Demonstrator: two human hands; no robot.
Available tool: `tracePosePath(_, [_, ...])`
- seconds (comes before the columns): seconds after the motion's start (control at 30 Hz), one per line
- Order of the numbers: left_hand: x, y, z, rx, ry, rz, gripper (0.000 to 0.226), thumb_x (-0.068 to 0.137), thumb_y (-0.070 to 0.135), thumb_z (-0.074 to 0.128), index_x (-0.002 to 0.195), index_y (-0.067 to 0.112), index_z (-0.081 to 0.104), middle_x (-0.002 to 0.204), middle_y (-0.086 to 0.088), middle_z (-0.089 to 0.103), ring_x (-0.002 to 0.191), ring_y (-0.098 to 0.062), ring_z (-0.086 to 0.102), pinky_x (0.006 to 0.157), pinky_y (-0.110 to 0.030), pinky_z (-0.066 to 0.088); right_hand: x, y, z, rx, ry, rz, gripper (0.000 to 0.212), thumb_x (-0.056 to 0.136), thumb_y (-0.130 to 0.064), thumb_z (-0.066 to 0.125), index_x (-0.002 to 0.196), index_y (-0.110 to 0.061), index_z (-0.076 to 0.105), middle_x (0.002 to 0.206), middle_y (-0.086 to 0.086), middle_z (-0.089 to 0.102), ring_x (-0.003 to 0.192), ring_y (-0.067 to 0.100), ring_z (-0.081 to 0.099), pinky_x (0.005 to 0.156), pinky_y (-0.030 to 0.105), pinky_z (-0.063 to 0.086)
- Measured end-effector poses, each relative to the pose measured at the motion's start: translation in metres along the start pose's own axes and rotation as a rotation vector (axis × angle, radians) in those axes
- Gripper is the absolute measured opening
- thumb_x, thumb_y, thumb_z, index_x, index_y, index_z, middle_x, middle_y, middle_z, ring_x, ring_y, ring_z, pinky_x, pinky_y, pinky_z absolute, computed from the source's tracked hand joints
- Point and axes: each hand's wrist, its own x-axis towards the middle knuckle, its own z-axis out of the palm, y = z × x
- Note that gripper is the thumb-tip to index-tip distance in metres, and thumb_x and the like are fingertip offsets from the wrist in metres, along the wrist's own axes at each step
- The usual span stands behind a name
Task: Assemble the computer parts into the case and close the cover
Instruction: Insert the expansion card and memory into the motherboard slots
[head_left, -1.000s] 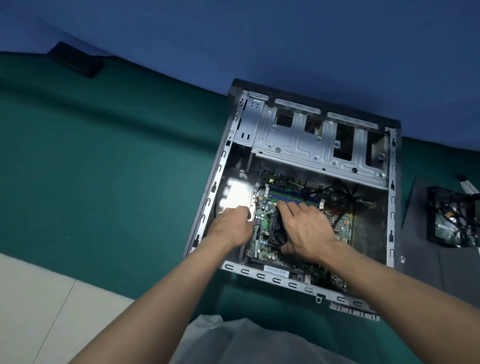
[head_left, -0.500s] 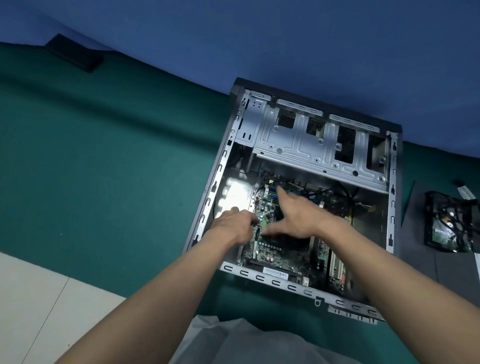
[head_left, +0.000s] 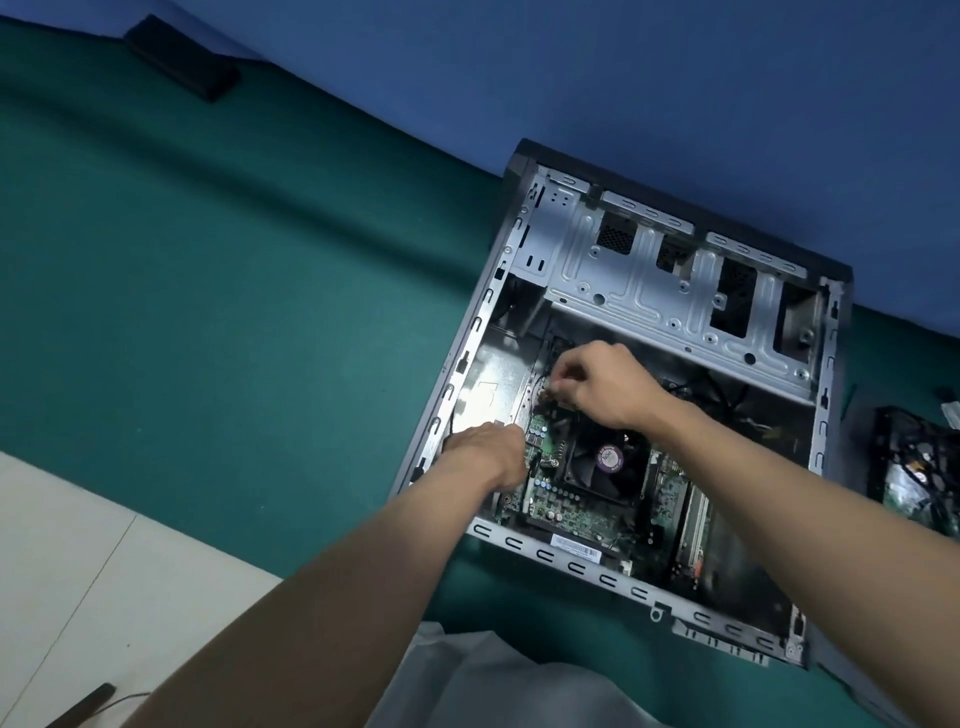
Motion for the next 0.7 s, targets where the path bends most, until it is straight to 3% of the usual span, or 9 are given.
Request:
tracePosePath(0.1, [0.000, 0.000, 0.002, 0.014, 0.029, -0.016, 0.017, 0.096, 0.005, 0.050, 0.113, 0.007, 0.052, 0.083, -0.001, 0.052, 0.086, -0.020, 0.057, 0.080, -0.031, 0.049, -0.003, 0.006, -0.003, -0.005, -0.082, 0.008, 0.018, 0.091, -0.011, 0.056, 0.082, -0.025, 0.061, 0.089, -0.002, 0.070, 0.084, 0.013, 0.064, 0.082, 0.029, 0.049])
tracePosePath(0.17, [0.001, -0.001, 0.001, -0.047, 0.126, -0.051, 0.023, 0.091, -0.003, 0.050, 0.112, 0.006, 0.052, 0.088, -0.005, 0.052, 0.091, -0.021, 0.057, 0.086, -0.032, 0.051, -0.003, 0.002, 0.000, -0.055, -0.099, 0.010, 0.021, 0.091, -0.008, 0.052, 0.102, -0.020, 0.065, 0.110, 0.006, 0.069, 0.097, 0.021, 0.063, 0.087, 0.029, 0.048])
tracePosePath(0.23, [0.003, -0.002, -0.002, -0.223, 0.255, -0.116, 0.027, 0.089, -0.008, 0.048, 0.112, 0.005, 0.052, 0.099, -0.009, 0.053, 0.094, -0.023, 0.057, 0.088, -0.034, 0.053, 0.001, -0.003, 0.003, -0.119, -0.120, 0.007, 0.037, 0.088, -0.004, 0.046, 0.121, -0.011, 0.062, 0.121, 0.012, 0.064, 0.105, 0.029, 0.062, 0.092, 0.036, 0.051])
tracePosePath(0.3, [0.007, -0.003, -0.008, -0.398, 0.368, -0.177, 0.022, 0.092, -0.007, 0.047, 0.111, 0.003, 0.053, 0.094, -0.009, 0.055, 0.083, -0.022, 0.059, 0.081, -0.035, 0.056, 0.005, -0.007, 0.007, -0.184, -0.143, 0.000, 0.036, 0.085, -0.003, 0.042, 0.113, -0.005, 0.065, 0.112, 0.015, 0.068, 0.100, 0.032, 0.064, 0.086, 0.041, 0.054])
tracePosePath(0.4, [0.013, -0.005, -0.011, -0.587, 0.386, -0.249, 0.016, 0.097, 0.000, 0.044, 0.113, 0.000, 0.049, 0.077, -0.006, 0.053, 0.063, -0.016, 0.054, 0.068, -0.035, 0.058, 0.008, -0.006, 0.014, -0.214, -0.129, 0.020, 0.028, 0.085, -0.002, 0.045, 0.100, -0.004, 0.068, 0.101, 0.014, 0.070, 0.093, 0.031, 0.065, 0.076, 0.036, 0.054])
tracePosePath(0.47, [0.014, -0.005, -0.012, -0.660, 0.387, -0.263, 0.020, 0.097, 0.001, 0.045, 0.117, 0.001, 0.046, 0.076, -0.007, 0.053, 0.060, -0.015, 0.054, 0.066, -0.035, 0.058, 0.009, -0.003, 0.019, -0.223, -0.111, 0.036, 0.024, 0.086, -0.003, 0.048, 0.097, -0.006, 0.069, 0.097, 0.011, 0.070, 0.087, 0.028, 0.065, 0.070, 0.029, 0.049])
tracePosePath(0.57, [0.014, -0.004, -0.015, -0.680, 0.407, -0.262, 0.026, 0.096, 0.002, 0.047, 0.122, 0.000, 0.045, 0.071, -0.006, 0.051, 0.056, -0.013, 0.052, 0.054, -0.029, 0.051, 0.010, 0.002, 0.024, -0.186, -0.093, 0.056, 0.019, 0.090, -0.007, 0.056, 0.101, -0.010, 0.071, 0.096, 0.006, 0.071, 0.081, 0.020, 0.065, 0.072, 0.026, 0.050])
tracePosePath(0.7, [0.014, -0.004, -0.015, -0.696, 0.412, -0.249, 0.030, 0.096, 0.003, 0.048, 0.125, 0.000, 0.044, 0.073, -0.006, 0.052, 0.059, -0.015, 0.052, 0.055, -0.028, 0.048, 0.015, 0.002, 0.030, -0.134, -0.047, 0.112, 0.010, 0.085, -0.012, 0.069, 0.094, -0.009, 0.073, 0.091, 0.005, 0.072, 0.078, 0.019, 0.066, 0.068, 0.022, 0.048])
